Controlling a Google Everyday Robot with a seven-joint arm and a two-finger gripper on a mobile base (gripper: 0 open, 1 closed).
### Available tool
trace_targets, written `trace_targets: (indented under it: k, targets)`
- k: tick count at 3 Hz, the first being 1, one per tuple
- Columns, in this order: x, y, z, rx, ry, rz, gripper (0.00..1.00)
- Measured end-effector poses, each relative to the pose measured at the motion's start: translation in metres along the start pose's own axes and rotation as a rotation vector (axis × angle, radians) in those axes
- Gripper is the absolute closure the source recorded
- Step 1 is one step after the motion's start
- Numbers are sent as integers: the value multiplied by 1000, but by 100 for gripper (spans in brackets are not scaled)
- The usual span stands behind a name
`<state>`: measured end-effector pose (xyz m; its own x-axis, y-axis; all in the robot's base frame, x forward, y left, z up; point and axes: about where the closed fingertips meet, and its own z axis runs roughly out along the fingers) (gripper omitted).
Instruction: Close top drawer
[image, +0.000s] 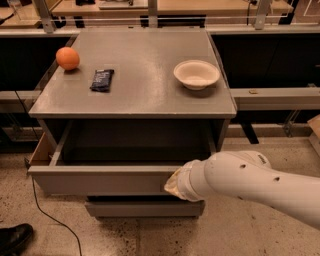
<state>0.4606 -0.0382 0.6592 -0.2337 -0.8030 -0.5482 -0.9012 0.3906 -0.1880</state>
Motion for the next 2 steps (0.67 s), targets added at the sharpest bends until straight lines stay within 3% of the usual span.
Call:
trace_targets:
  k: [2]
  targets:
    - [-11,-61,20,105,-6,-27,100]
